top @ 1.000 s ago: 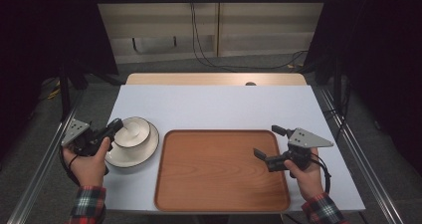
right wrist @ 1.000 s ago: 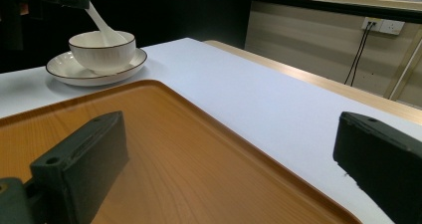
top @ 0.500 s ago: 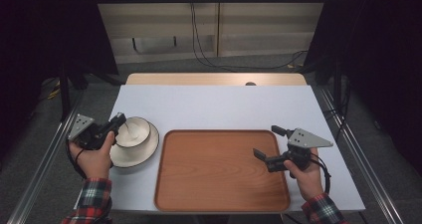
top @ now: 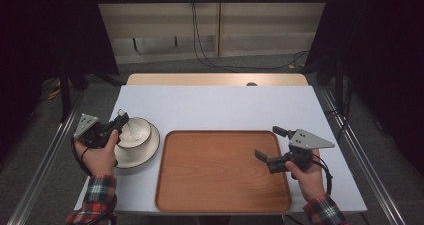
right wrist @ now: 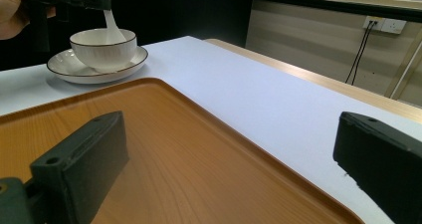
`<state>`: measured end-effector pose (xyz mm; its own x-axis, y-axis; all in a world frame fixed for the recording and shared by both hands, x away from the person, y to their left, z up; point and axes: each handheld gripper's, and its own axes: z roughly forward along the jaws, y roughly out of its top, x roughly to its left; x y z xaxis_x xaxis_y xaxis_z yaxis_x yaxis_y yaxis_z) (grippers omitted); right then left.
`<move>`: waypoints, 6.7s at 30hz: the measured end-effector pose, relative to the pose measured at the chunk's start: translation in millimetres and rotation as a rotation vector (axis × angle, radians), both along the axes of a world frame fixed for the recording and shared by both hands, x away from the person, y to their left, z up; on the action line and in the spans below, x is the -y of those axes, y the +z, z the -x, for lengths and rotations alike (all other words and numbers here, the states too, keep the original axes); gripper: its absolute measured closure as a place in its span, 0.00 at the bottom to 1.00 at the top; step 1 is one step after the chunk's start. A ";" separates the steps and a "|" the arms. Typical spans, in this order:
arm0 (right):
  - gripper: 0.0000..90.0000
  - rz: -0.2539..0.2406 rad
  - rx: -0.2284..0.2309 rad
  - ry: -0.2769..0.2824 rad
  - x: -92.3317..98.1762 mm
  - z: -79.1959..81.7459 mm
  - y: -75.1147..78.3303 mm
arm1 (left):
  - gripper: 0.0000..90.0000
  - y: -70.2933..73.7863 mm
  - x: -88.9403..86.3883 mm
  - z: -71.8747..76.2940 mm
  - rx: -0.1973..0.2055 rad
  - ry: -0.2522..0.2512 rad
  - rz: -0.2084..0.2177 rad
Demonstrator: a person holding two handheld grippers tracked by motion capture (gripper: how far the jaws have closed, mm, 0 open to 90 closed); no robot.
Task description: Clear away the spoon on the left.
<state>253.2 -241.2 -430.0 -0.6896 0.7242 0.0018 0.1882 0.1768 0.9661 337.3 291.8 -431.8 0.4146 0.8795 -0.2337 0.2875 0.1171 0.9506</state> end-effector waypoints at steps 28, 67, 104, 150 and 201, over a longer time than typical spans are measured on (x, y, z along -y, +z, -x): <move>0.00 -0.004 -0.001 0.006 -0.1 0.6 0.4 | 0.95 50.1 16.3 7.7 0.036 -0.124 0.033; 0.00 0.001 0.000 0.011 -0.9 0.8 -0.3 | 0.95 54.8 73.6 18.0 -0.019 -0.387 0.072; 0.00 0.004 0.000 0.011 -1.1 1.7 -0.4 | 0.95 13.2 102.8 27.8 -0.126 -0.502 0.040; 0.00 0.012 -0.003 0.012 -2.1 1.3 -1.6 | 0.95 -6.7 127.7 42.4 -0.196 -0.648 0.056; 0.00 0.023 -0.002 0.032 -3.8 1.9 -2.1 | 0.81 -28.6 129.0 39.2 -0.258 -0.609 -0.070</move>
<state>251.3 -237.4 -432.0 -0.7122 0.7019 -0.0132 0.1845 0.2052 0.9612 298.0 162.9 -460.3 0.7808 0.5227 -0.3424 0.5018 -0.1980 0.8420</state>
